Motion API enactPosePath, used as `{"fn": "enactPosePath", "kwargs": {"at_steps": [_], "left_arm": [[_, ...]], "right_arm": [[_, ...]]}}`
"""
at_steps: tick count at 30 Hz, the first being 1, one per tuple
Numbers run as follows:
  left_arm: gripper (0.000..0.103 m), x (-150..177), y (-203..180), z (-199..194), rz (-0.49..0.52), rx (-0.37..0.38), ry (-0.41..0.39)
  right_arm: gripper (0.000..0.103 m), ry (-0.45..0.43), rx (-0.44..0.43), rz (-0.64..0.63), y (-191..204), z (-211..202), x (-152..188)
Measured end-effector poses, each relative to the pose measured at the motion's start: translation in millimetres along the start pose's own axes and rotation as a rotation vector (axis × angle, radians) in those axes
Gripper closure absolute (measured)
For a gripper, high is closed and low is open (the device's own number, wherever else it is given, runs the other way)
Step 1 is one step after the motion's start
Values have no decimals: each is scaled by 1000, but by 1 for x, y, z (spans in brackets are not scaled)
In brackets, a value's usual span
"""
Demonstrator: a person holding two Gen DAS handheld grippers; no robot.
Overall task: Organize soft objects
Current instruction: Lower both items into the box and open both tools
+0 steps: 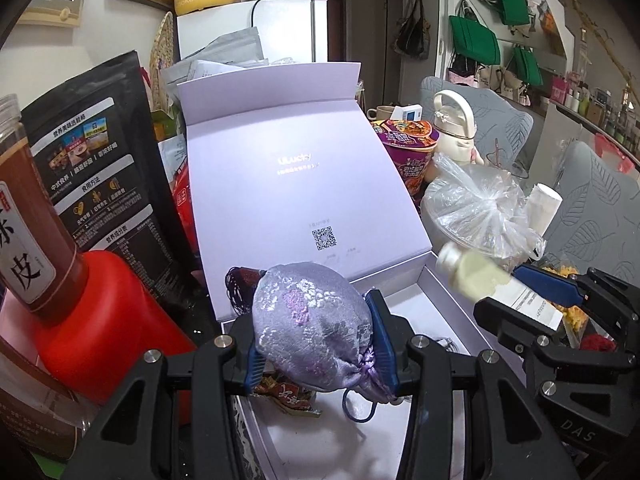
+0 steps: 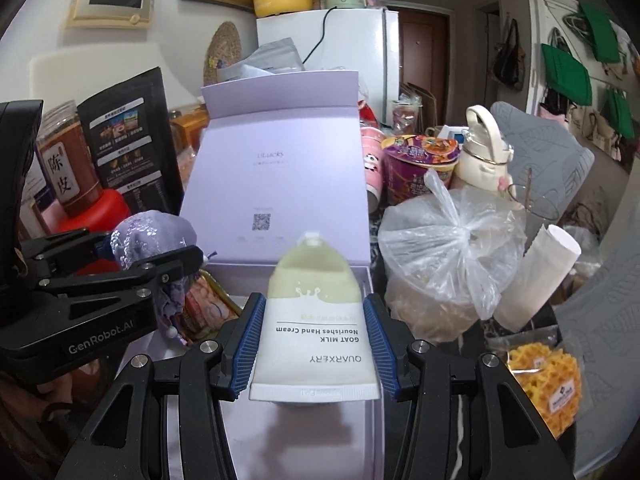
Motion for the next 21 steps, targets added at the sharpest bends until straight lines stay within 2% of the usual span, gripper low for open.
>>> {"fn": "enactPosePath", "kwargs": {"at_steps": [1,3,4,7,9,13,14,21], "left_arm": [[58,0,0,0,-3,-4,0],[58,-1,-1,1,1,-7,5],[57,-2,-2,2,4,-8,13],[57,-2,-1,6,6,0,46],[56,-1,-2,7,7,-15,60],[24,-1,-1,7,7,-44,61],[22,-1,-1,6,5,-42,60],[22,-5,0,-6,-4,-48,44]], "right_arm": [[52,6,-1,8,-1,1,-1],[32,20,4,18,-3,2,-1],[30,16,7,22,-4,0,-1],[28,6,8,34,-5,-5,-3],[23,-3,13,35,-5,-9,-4],[21,-9,26,43,-6,-13,-6],[21,-9,27,44,-7,-14,-6],[21,-11,32,53,-9,-21,-8]]}}
Point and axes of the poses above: each gripper's, at about its wrist camera, not at the fingertips, and z roughly the way its jaws point, y to its left, x to its underside, the point moved 2 cm from there along z, roughly the way its jaws point, and after that the axes turned 1 degree about z, right-handed, at the moved point
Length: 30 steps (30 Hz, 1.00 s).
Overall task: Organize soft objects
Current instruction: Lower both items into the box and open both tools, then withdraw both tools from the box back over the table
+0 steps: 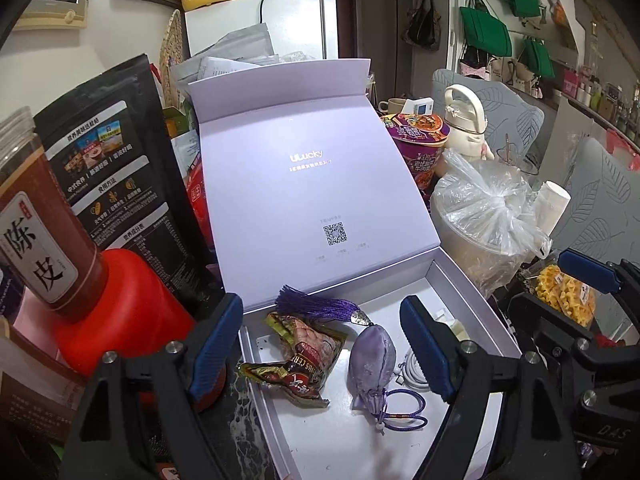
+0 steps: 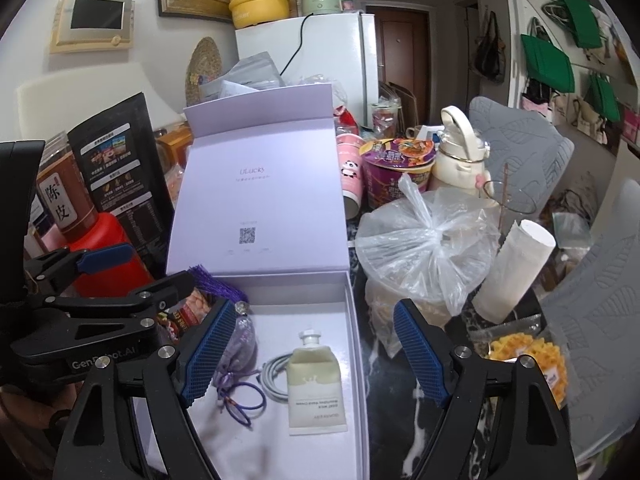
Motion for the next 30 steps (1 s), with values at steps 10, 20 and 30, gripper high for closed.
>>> {"fn": "enactPosePath", "kwargs": {"at_steps": [10,20,30], "left_arm": [[22,-4,-4,-18,0,-10,-10],[22,-9,-11,-49,20,2,-62],[22,-12,-18,-98,28,13,-129]], "right_arm": [[20,-26,2,-2,0,-19,-4],[20,-67,23,4,-5,-48,-8],[19,-140,25,-21,4,-101,-10]]}}
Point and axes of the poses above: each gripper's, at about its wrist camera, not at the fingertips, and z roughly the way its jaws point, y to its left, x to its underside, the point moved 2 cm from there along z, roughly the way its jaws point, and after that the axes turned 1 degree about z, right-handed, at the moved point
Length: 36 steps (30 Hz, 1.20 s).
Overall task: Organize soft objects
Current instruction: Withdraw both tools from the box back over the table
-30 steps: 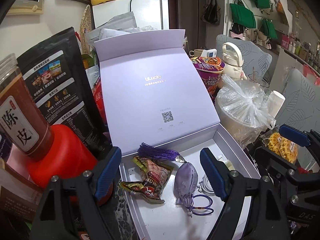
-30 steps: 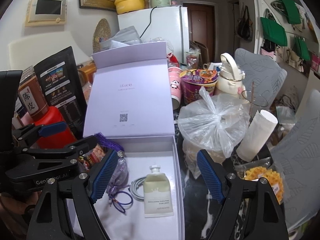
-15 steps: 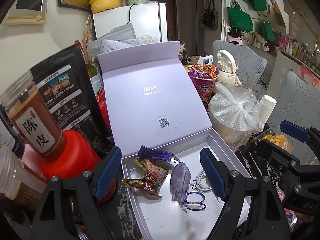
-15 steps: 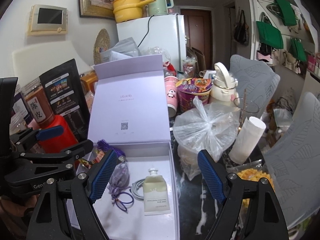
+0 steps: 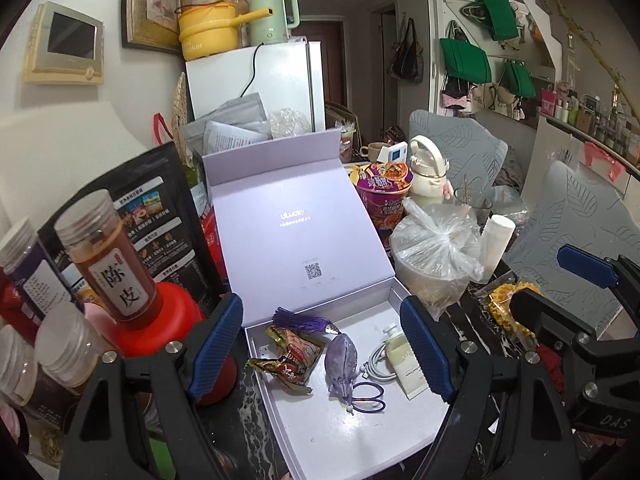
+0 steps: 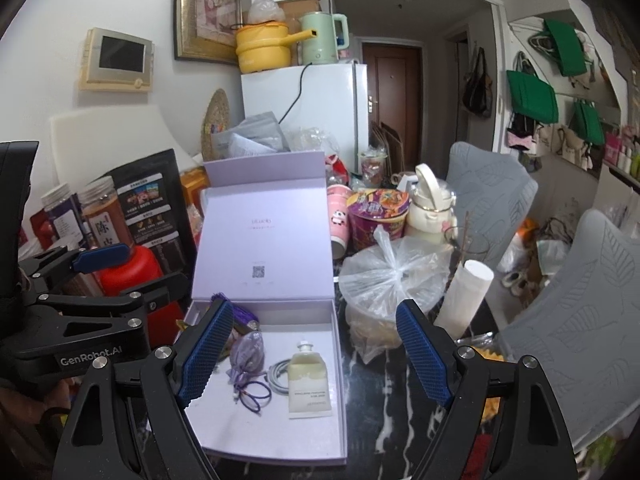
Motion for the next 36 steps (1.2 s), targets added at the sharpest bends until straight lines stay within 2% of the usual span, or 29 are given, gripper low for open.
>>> {"fn": "enactPosePath", "kwargs": {"at_steps": [12,16,20,27,30,36], "left_arm": [[21,4,-22,-58,46,26,-69],[3,9,-28,-74,51,38,-86],[2,15,-33,-89,55,54,-113],[2,31,-42,-107,68,73,-104],[2,37,-47,-113,78,105,-95],[2,49,-55,-128,114,97,-123]], "right_arm": [[15,-70,36,-11,2,-64,8],[15,-82,52,-15,4,-81,15],[13,-93,59,-23,8,-100,23],[13,-109,77,-27,13,-129,40],[12,-114,88,-26,14,-138,47],[12,-108,98,-26,16,-152,59]]}}
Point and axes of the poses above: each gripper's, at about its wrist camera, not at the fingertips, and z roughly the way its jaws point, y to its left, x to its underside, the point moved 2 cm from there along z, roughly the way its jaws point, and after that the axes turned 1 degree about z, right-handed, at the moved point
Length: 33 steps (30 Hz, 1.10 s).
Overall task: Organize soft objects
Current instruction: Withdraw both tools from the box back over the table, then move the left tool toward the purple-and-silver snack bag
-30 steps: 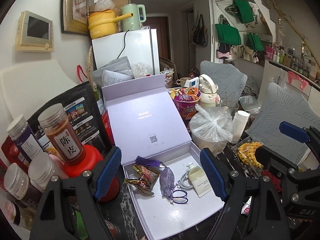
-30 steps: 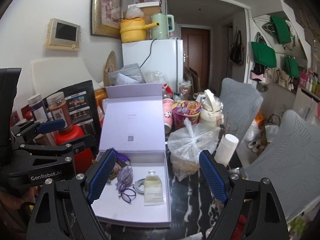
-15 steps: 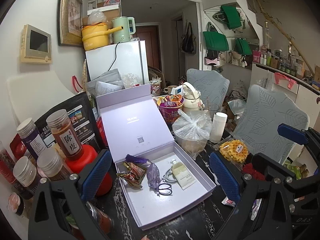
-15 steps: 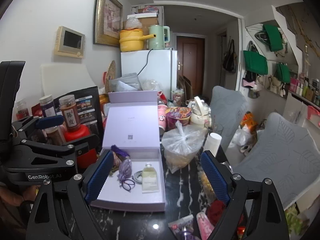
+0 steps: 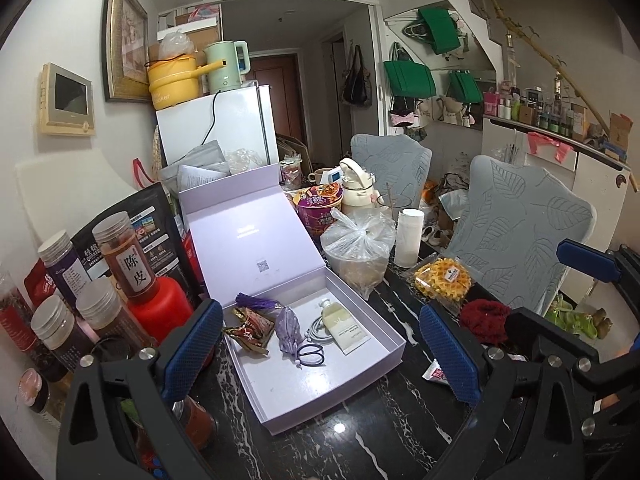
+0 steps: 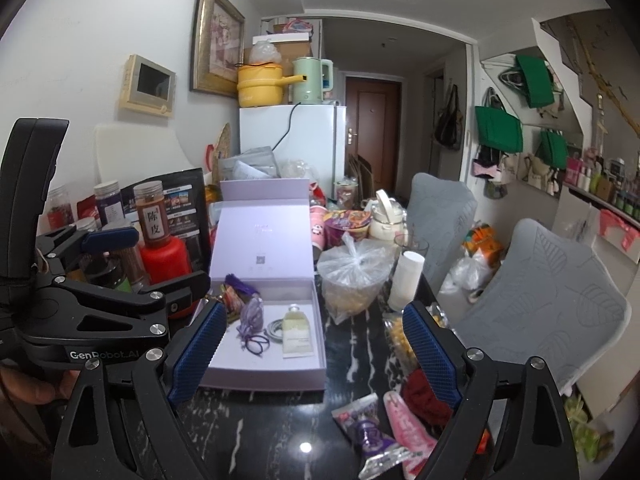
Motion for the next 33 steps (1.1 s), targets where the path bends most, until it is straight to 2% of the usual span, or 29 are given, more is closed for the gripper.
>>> {"fn": "enactPosePath", "kwargs": {"at_steps": [9,15,25,33], "left_arm": [[2,17,-14,-8,14,36,8],[2,28,-26,-7,17,87,19],[2,51,-58,14,23,201,79],[2,59,-80,30,21,257,75]], "right_arm": [[11,7,25,17,-4,-21,20],[11,18,59,60,-17,-30,38],[10,68,138,160,-50,-34,72],[10,110,189,195,-73,-32,100]]}}
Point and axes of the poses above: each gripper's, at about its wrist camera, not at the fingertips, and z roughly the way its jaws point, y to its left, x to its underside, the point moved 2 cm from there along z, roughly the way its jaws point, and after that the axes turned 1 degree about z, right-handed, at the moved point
